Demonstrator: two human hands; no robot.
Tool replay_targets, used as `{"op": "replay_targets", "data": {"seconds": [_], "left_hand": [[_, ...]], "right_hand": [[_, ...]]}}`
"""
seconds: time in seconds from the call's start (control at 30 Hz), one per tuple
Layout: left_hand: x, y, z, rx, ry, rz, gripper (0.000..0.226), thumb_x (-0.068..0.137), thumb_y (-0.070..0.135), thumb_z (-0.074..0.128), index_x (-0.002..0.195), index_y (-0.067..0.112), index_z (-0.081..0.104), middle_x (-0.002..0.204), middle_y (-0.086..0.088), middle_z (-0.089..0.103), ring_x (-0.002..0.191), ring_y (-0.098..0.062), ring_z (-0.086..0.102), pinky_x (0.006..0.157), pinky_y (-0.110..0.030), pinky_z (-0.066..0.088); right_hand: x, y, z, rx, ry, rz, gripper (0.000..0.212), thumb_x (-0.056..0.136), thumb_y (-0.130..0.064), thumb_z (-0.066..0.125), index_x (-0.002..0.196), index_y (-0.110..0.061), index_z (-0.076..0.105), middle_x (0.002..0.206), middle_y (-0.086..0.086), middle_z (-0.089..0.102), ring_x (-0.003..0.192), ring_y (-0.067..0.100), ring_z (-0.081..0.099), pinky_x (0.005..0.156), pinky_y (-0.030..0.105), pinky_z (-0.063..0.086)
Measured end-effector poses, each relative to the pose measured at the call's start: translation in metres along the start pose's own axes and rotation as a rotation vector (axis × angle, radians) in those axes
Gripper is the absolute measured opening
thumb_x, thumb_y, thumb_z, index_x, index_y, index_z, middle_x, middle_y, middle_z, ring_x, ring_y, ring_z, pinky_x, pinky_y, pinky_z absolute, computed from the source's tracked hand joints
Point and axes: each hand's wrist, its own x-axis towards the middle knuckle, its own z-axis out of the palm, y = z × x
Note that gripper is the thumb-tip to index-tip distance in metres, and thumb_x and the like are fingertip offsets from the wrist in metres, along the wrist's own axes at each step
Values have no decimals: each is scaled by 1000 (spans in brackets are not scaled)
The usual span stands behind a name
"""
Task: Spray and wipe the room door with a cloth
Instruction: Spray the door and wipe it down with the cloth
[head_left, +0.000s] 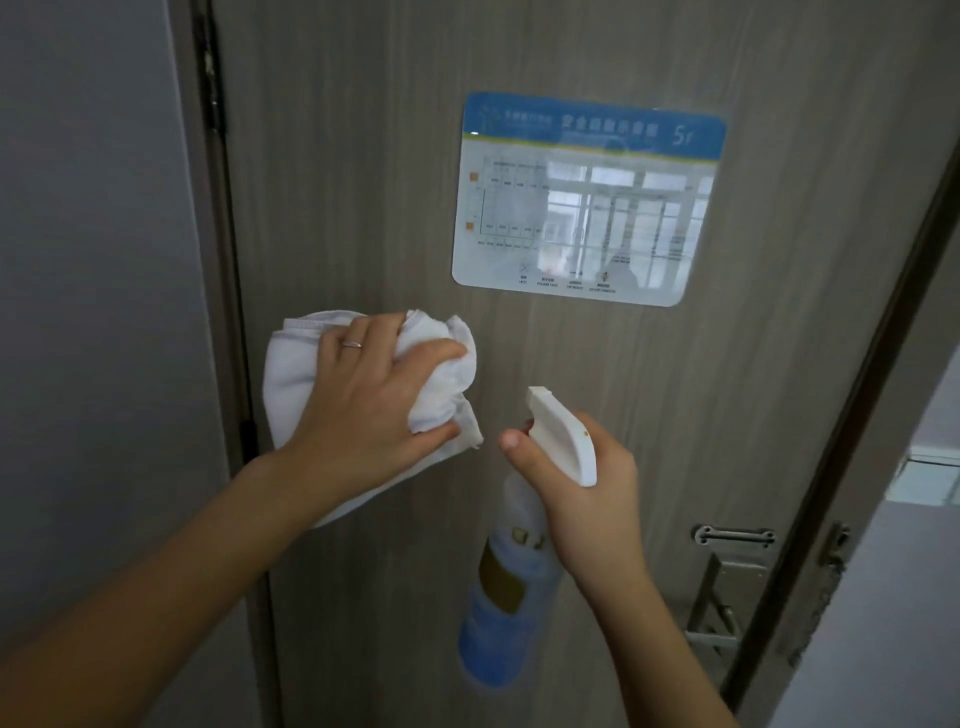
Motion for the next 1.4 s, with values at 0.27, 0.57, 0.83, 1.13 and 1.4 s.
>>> {"op": "replay_targets", "data": {"seconds": [0.27,0.57,0.83,1.13,1.4], "left_hand": [[7,59,-18,182,62,-83,62,79,66,54,128,27,49,123,-15,53,112,-32,47,95,-53,42],[-40,105,-60,342,2,-262,61,71,60,68,123,33,50,117,-7,49,107,-31,51,90,-46,38],[-136,163,-185,481,50,-539,57,73,62,63,122,33,52,115,-3,47,106,-26,46,90,-39,31],[-267,284,-386,923,1,-892,58,73,62,65,121,33,50,112,-7,53,104,-28,49,87,-41,35],[-353,431,-527,1347,-44,-1177,61,69,61,69,121,34,51,111,-2,47,101,-28,48,85,-41,37]], "right_hand": [[6,-1,-53,118,-143,-78,33,60,-51,73,74,-22,66,68,-7,65,66,4,63,56,17,49],[-9,-5,-64,329,-374,-59,35,54,-47,76,73,-18,69,71,2,69,63,3,63,54,15,49],[-92,-54,-32,447,-711,-42,40,55,-49,76,80,-18,71,79,8,71,75,20,68,65,34,57],[-275,-171,25,795,-1161,-24,41,51,-48,74,78,-17,72,79,0,76,69,5,68,59,11,51],[-451,-261,31,1027,-1571,-10,40,52,-50,72,82,-23,72,82,-2,76,69,5,67,58,13,52]]}}
